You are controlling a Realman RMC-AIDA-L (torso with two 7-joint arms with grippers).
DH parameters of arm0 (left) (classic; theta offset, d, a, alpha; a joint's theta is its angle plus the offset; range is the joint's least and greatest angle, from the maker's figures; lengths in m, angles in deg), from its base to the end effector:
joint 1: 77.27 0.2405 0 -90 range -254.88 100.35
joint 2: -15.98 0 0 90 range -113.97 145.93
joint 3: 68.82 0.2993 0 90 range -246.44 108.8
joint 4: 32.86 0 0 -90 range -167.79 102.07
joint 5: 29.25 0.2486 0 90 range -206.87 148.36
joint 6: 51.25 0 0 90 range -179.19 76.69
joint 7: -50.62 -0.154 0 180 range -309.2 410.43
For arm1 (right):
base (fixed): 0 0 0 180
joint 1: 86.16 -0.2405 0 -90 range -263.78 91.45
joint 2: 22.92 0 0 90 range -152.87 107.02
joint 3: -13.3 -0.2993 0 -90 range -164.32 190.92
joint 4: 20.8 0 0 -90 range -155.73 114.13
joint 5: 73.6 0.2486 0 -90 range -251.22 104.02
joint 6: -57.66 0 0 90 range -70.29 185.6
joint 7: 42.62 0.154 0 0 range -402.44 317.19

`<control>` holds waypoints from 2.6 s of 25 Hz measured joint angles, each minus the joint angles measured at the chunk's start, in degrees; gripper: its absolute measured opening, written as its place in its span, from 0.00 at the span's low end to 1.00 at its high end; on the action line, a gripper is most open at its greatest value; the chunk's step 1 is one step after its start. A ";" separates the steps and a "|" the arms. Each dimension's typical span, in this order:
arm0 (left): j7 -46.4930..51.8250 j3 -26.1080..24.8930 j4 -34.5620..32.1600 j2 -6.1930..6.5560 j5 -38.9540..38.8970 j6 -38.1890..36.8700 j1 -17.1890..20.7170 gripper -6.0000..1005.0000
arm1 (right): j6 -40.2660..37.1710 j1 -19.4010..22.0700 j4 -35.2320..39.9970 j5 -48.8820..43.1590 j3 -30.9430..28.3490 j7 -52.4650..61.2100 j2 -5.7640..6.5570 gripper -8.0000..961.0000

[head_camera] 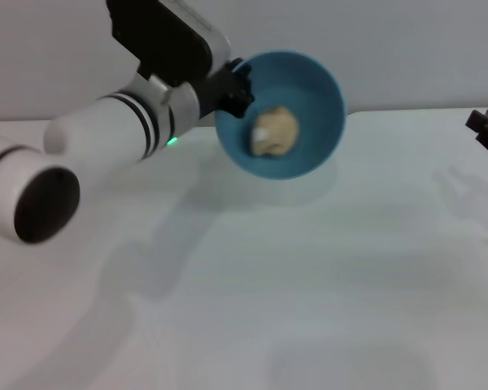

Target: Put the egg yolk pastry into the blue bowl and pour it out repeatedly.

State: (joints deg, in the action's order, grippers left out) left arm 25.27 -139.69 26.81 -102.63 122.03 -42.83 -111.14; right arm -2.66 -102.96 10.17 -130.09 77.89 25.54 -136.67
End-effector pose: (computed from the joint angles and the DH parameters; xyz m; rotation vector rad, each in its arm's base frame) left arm -0.1554 0.4824 -0.1136 -2.1853 -0.2177 -0.2323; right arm 0.3983 0.3877 0.0214 -1.9246 0.8563 0.8750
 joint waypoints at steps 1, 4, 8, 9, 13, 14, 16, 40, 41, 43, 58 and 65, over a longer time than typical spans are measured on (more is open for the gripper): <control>-0.04 0.85 0.02 -0.02 0.82 -1.63 0.24 0.03 | 0.01 0.11 -0.01 -0.01 -0.26 0.00 0.00 0.29; -2.21 4.17 0.07 -0.07 2.95 -8.32 1.69 0.03 | 0.03 0.29 -0.05 -0.02 -0.60 -0.01 -0.02 0.29; -11.75 9.53 -1.82 -0.43 3.24 -24.53 5.17 0.03 | 0.03 0.31 -0.35 -0.03 -0.64 -0.03 -0.04 0.29; -14.22 11.10 -2.98 -0.45 2.97 -29.83 6.01 0.03 | 0.03 0.28 -0.41 -0.03 -0.65 -0.03 -0.05 0.29; -24.92 18.85 -10.26 -0.50 -2.67 -53.50 7.17 0.03 | 0.03 0.18 -0.41 0.01 -0.67 -0.04 -0.18 0.29; -27.97 21.09 -11.89 -0.48 -5.70 -58.54 6.89 0.03 | 0.03 0.14 -0.41 0.08 -0.68 -0.05 -0.23 0.29; -32.29 24.64 -14.01 -0.50 -11.46 -64.11 6.13 0.03 | 0.02 0.03 -0.41 0.18 -0.69 -0.05 -0.39 0.29; -40.11 1.56 -9.39 0.13 -57.10 -26.31 3.77 0.03 | -0.59 -1.57 -0.30 -2.37 3.25 0.44 -1.27 0.28; -40.11 1.56 -9.39 0.13 -57.10 -26.31 3.77 0.03 | -0.59 -2.04 -0.24 -4.10 3.49 1.97 -1.11 0.28; -40.66 -4.54 -12.14 0.30 -60.51 -16.79 2.53 0.03 | -0.46 -3.28 -0.14 -8.23 3.68 5.97 -0.72 0.28; -15.22 -23.02 -34.27 4.54 -35.44 21.08 -12.09 0.03 | -3.08 -13.48 4.13 -38.10 4.62 31.37 0.06 0.28; -3.91 -23.22 -26.96 4.12 -21.50 31.62 -12.43 0.03 | -9.10 -18.94 5.42 -47.93 6.14 45.87 1.38 0.28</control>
State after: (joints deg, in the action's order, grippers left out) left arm 21.36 -162.91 -0.15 -98.51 100.53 -11.21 -123.56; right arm -11.76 -121.90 15.59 -178.02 84.04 71.41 -135.29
